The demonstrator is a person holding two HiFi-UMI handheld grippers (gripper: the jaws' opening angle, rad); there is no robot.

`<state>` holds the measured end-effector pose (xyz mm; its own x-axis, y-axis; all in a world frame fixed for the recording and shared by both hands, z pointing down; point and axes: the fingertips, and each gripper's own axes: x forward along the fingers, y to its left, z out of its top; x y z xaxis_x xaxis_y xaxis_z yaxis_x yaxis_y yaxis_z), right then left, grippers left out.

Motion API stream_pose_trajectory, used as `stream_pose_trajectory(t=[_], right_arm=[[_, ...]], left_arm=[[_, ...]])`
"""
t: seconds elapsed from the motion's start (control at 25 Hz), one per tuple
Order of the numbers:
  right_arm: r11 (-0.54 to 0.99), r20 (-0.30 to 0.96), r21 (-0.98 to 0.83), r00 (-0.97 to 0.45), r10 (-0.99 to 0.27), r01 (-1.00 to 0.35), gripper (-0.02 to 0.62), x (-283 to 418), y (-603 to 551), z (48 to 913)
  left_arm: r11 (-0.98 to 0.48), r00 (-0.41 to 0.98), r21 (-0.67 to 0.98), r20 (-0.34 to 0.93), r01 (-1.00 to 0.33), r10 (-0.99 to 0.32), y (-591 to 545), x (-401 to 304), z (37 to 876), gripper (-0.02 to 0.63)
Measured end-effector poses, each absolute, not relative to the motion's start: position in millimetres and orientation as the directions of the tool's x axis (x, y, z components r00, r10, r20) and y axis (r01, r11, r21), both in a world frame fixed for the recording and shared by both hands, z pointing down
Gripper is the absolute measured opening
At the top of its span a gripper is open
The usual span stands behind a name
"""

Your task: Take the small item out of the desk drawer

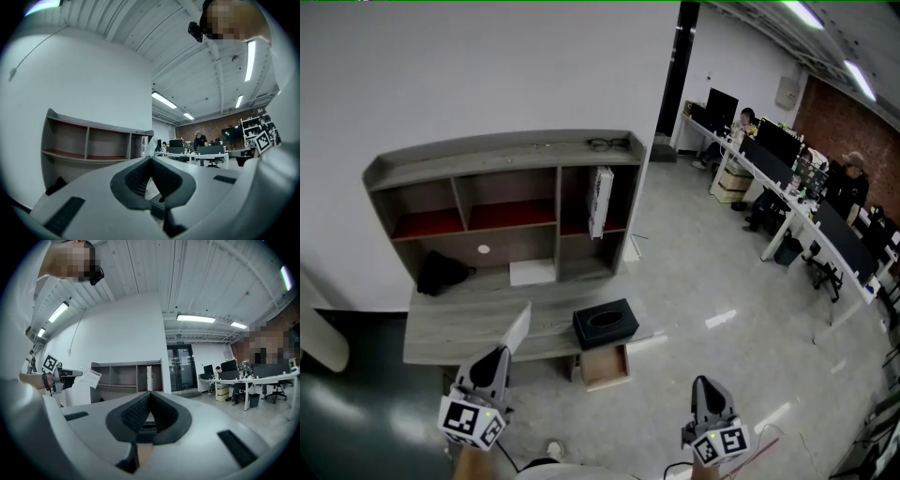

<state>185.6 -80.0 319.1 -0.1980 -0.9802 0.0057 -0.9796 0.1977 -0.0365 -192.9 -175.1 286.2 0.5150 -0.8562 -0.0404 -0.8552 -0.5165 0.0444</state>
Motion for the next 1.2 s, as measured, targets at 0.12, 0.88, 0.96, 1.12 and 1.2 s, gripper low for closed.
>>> stream_pose_trajectory(t=[0.12, 0.88, 0.96, 1.12, 1.2], right_arm=[[0.200, 0.005, -0.035, -0.200, -0.980, -0.979, 0.021, 184, -82, 319], [0.204, 0.031, -0.027, -0.205, -0.978, -0.979, 0.021, 178, -87, 318], [0.208, 0.027, -0.024, -0.208, -0.978, -0.978, 0.021, 174, -89, 317], [0.211, 0.021, -0.026, -0.211, -0.977, -0.977, 0.021, 171, -93, 316], [0.208, 0.019, -0.027, -0.208, -0.978, -0.978, 0.021, 169, -93, 316]], left_arm=[[-0.484, 0.482, 0.052, -0.057, -0.873, -0.875, -169, -212, 285, 0.017], [-0.442, 0.433, 0.108, -0.097, -0.891, -0.896, -154, -237, 299, 0.017], [-0.449, 0.440, 0.111, -0.101, -0.886, -0.893, -156, -235, 299, 0.017], [-0.465, 0.455, 0.114, -0.106, -0.878, -0.884, -161, -231, 298, 0.017], [-0.471, 0.461, 0.115, -0.107, -0.875, -0.881, -163, -230, 298, 0.017]])
